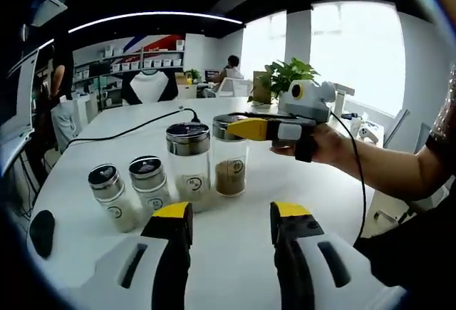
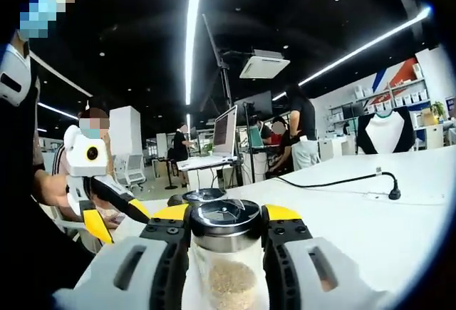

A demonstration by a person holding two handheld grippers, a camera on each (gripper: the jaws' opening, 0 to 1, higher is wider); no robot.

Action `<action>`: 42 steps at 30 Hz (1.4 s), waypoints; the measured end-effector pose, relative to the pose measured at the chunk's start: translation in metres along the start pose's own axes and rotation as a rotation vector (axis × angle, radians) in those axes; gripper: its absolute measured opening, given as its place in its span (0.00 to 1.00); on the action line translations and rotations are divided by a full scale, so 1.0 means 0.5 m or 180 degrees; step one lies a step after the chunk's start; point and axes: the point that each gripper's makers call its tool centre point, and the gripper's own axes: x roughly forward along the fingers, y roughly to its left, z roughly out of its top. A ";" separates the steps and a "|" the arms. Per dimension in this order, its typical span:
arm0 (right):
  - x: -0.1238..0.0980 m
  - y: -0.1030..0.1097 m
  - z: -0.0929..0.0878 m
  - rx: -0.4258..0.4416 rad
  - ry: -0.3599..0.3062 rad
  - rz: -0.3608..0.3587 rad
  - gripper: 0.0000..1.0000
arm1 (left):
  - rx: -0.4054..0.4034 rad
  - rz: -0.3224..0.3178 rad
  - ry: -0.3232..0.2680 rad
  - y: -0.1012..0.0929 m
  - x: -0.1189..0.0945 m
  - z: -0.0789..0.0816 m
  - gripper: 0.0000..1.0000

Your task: Rotate the seasoning bottle until the label or dispensing opening points toward the visible target arrow and the bottle remains upright within the marked orientation range

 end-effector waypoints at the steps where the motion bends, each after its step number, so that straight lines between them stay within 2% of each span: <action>1: -0.002 0.000 -0.003 0.0007 0.0002 0.0008 0.36 | -0.0004 0.0007 -0.0003 0.001 0.000 0.000 0.47; 9: 0.002 -0.006 -0.002 -0.0046 -0.0047 -0.0064 0.37 | -0.0004 0.0095 -0.0019 0.013 -0.003 -0.001 0.49; 11: 0.001 -0.010 0.014 -0.0014 -0.0161 -0.0137 0.38 | -0.0013 0.0125 -0.0032 0.016 -0.005 -0.001 0.51; 13: -0.002 -0.012 0.028 -0.0044 -0.0178 -0.0231 0.46 | -0.0022 0.0169 -0.0050 0.022 -0.011 0.000 0.51; 17: -0.014 -0.002 0.031 -0.0191 -0.0045 -0.0449 0.53 | -0.0069 0.0286 -0.0109 0.042 -0.028 0.000 0.53; 22: -0.038 0.028 0.024 -0.0408 0.0153 -0.0850 0.74 | -0.0101 0.0403 -0.0194 0.063 -0.051 -0.002 0.55; 26: -0.048 0.052 0.007 -0.0409 0.0266 -0.1169 0.94 | -0.0092 0.0516 -0.0267 0.080 -0.068 -0.006 0.58; 27: -0.049 0.059 0.006 -0.0383 0.0226 -0.1293 0.98 | -0.0093 0.0541 -0.0289 0.083 -0.072 -0.006 0.59; 29: -0.055 0.067 -0.004 -0.0380 0.0284 -0.1490 0.99 | -0.0082 0.0606 -0.0337 0.089 -0.078 -0.006 0.61; 30: -0.051 0.083 -0.014 -0.0295 0.0298 -0.1555 0.99 | -0.0048 0.0672 -0.0394 0.094 -0.084 -0.004 0.62; 34: -0.052 0.121 -0.032 -0.0184 0.0264 -0.1800 0.99 | -0.0032 0.0815 -0.0536 0.101 -0.101 -0.003 0.64; 36: -0.065 0.133 -0.041 -0.0130 0.0271 -0.1955 0.99 | -0.0020 0.0903 -0.0589 0.107 -0.115 -0.003 0.64; 42: -0.103 0.183 -0.065 -0.0006 0.0351 -0.2007 0.99 | -0.0038 0.0959 -0.0601 0.109 -0.135 -0.017 0.68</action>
